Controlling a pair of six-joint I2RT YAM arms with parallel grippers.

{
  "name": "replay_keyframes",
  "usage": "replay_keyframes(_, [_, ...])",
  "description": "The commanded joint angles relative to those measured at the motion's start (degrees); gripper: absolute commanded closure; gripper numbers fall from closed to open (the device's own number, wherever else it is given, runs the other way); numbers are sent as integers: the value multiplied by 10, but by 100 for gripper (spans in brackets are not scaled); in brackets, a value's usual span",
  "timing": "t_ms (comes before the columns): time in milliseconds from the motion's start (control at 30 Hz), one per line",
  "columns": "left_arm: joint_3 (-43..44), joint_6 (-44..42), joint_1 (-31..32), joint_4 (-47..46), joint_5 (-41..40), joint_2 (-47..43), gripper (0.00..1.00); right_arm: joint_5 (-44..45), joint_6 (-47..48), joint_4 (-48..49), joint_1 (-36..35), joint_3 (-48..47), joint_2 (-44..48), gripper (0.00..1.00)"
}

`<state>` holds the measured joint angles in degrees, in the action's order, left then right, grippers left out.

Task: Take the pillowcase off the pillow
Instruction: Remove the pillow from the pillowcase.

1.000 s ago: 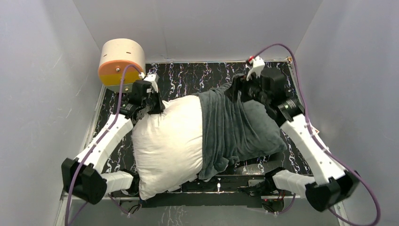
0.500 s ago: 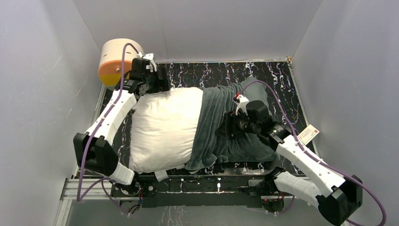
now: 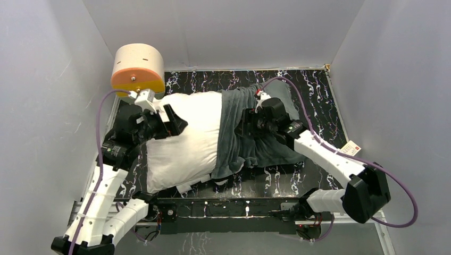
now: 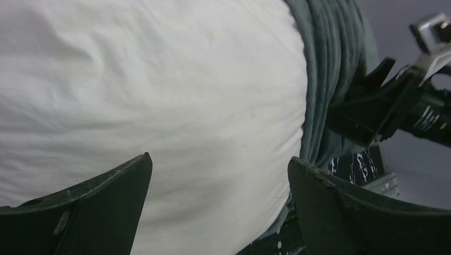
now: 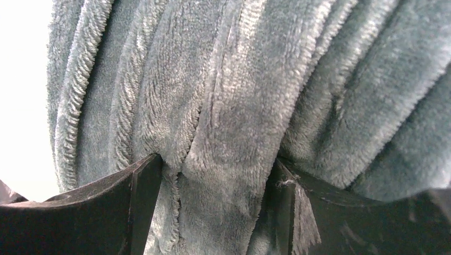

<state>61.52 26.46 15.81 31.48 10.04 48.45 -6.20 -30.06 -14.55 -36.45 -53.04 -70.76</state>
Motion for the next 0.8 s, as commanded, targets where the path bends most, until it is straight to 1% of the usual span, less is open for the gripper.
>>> replay_keyframes(0, [-73,39,36,13,60,23,2,66,43,-1,6,-54,-58,20])
replay_keyframes(67, [-93,37,70,-1,42,53,2,41,49,-15,6,-70,-60,20])
replay_keyframes(100, [-99,40,90,-5,18,71,2,33,50,-20,7,-72,-52,20])
replay_keyframes(200, [-112,64,138,-5,-101,109,7,28,38,-42,6,-63,-2,19])
replay_keyframes(233, [-121,75,143,-5,-133,116,12,31,33,-47,6,-52,22,19])
replay_keyframes(267, [-132,86,145,-8,-151,120,22,39,23,-53,6,-39,52,19])
replay_keyframes(300, [-144,91,146,-14,-160,122,33,46,9,-59,6,-19,84,19])
replay_keyframes(333, [-156,93,146,-18,-164,122,40,47,-7,-65,7,2,117,18])
replay_keyframes(467, [-181,96,147,-23,-172,123,50,-17,-87,-51,7,119,259,18])
replay_keyframes(567, [-185,94,147,-28,-168,129,58,-55,-142,-38,6,214,341,18])
replay_keyframes(633, [-186,92,147,-30,-163,133,62,-73,-178,-10,6,270,373,19])
replay_keyframes(733, [-187,86,147,-33,-155,135,74,-81,-215,31,7,313,374,19])
replay_keyframes(767, [-186,84,147,-32,-151,134,81,-74,-221,42,6,319,367,19])
